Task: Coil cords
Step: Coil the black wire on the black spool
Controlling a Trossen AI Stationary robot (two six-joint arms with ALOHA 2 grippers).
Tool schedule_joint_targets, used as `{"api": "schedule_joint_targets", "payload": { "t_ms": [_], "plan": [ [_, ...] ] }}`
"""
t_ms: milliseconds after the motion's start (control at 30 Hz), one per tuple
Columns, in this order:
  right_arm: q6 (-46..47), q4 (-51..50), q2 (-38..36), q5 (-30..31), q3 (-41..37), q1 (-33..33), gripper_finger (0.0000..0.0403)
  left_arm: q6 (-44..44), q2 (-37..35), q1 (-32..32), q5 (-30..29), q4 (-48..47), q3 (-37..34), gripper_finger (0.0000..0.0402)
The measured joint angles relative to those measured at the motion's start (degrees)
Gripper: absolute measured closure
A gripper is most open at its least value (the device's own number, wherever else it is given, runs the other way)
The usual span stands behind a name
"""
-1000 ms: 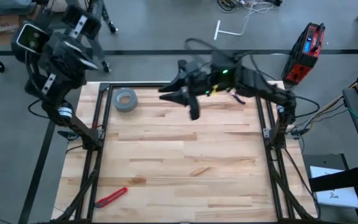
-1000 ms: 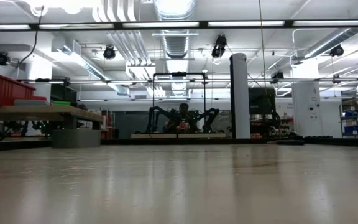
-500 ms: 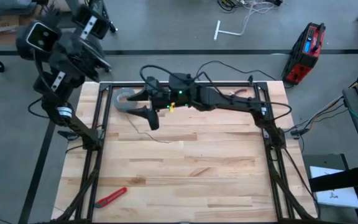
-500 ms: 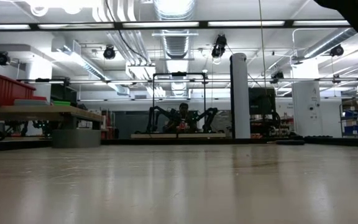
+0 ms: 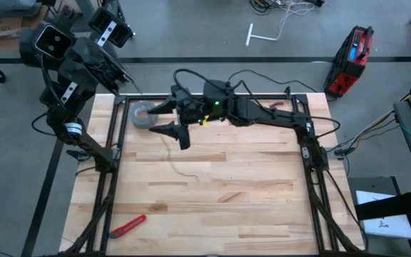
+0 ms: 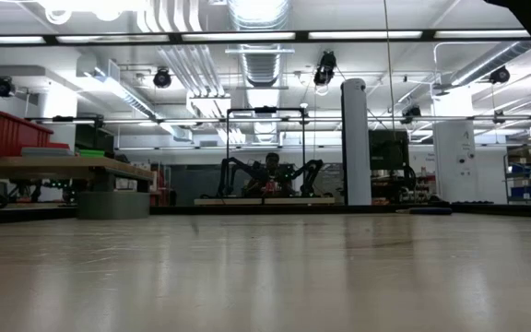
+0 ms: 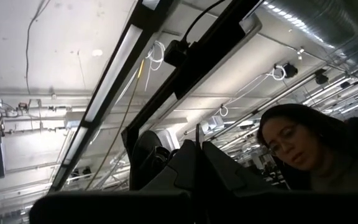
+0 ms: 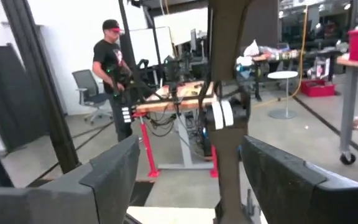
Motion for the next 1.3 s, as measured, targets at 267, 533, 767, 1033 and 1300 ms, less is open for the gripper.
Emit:
{"api": "schedule_joint_targets", "payload": {
  "t_ms": [267, 533, 767, 1033, 1300],
  "plan": [
    [-3.3, -7.7, -3.4, 8.1, 0.0, -0.8, 0.0133, -0.4, -0.6, -0.1, -0.3, 0.0, 0.0, 0.0396],
    [0.0, -9.1, -2.5, 2.1, 0.0, 2.3, 0.0132, -0.4, -0.6, 0.0, -0.5, 0.0, 0.0, 0.0396],
    [2.8, -5.0, 1.9, 3.3, 0.0, 3.0, 0.0137, -0.4, -0.3, 0.0, -0.5, -0.2, 0.0, 0.0396],
    [-1.0, -7.8, 1.1, 11.1, -0.1, 3.6, 0.0296, -0.4, -0.4, 0.3, -0.5, -1.6, -0.1, 0.0396],
    [-12.1, -15.6, -4.2, 21.2, -0.1, 6.6, 0.0399, 0.2, -1.7, 3.8, 1.2, -10.0, -0.1, 0.0396]
  ]
}}
